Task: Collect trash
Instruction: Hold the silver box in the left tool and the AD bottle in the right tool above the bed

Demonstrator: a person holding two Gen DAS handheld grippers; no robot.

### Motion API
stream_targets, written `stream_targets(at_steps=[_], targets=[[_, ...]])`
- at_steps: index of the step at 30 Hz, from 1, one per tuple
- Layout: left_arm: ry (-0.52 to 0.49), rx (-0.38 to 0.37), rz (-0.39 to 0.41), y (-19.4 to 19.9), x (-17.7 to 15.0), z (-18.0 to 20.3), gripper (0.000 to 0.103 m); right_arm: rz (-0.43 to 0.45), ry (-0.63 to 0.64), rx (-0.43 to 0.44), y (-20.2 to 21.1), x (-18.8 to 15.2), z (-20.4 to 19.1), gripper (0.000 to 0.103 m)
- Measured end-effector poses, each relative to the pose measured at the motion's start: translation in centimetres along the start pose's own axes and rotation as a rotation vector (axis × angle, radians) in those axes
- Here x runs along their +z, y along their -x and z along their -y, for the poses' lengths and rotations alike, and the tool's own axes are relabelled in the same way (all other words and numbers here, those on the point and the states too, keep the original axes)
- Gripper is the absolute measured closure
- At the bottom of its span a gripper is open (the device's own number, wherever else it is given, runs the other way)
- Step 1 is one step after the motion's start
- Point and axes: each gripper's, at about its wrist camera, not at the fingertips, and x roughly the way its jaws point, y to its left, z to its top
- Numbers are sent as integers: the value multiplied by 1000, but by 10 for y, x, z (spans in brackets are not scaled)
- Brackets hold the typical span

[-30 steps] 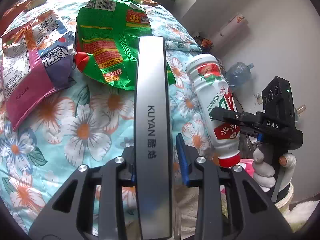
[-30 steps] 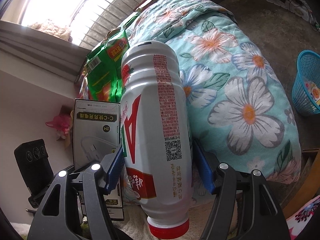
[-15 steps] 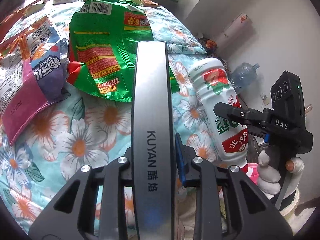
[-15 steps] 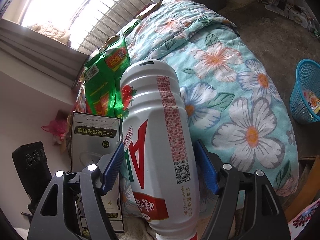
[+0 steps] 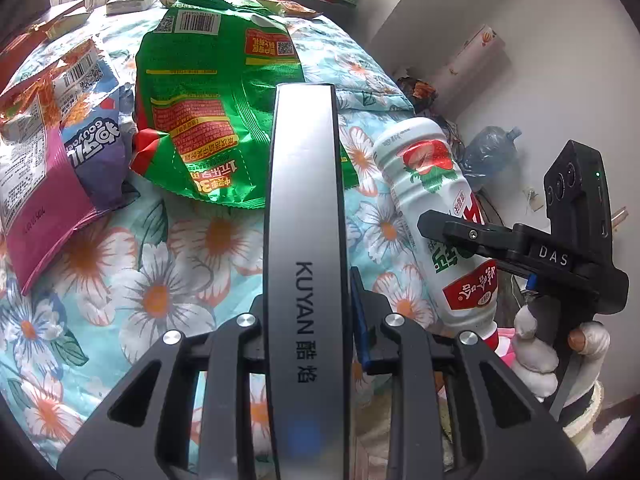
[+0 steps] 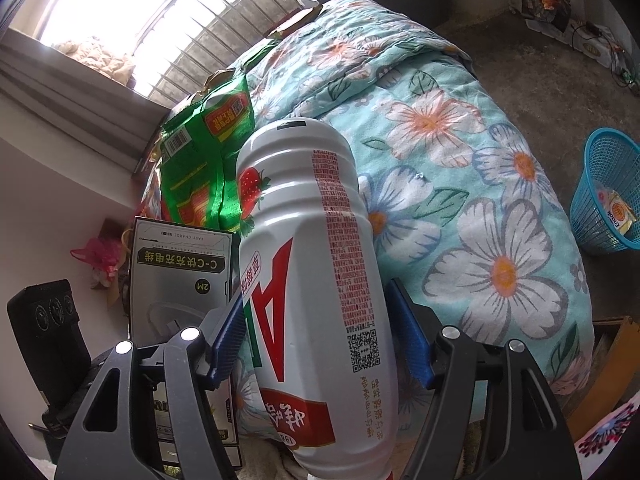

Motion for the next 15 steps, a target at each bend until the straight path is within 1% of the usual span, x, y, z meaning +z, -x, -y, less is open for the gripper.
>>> stream_targets(at_steps=[15], targets=[[-5,2,1,0,0,1,78,-1,19,-22,-1,-1,-5,36]])
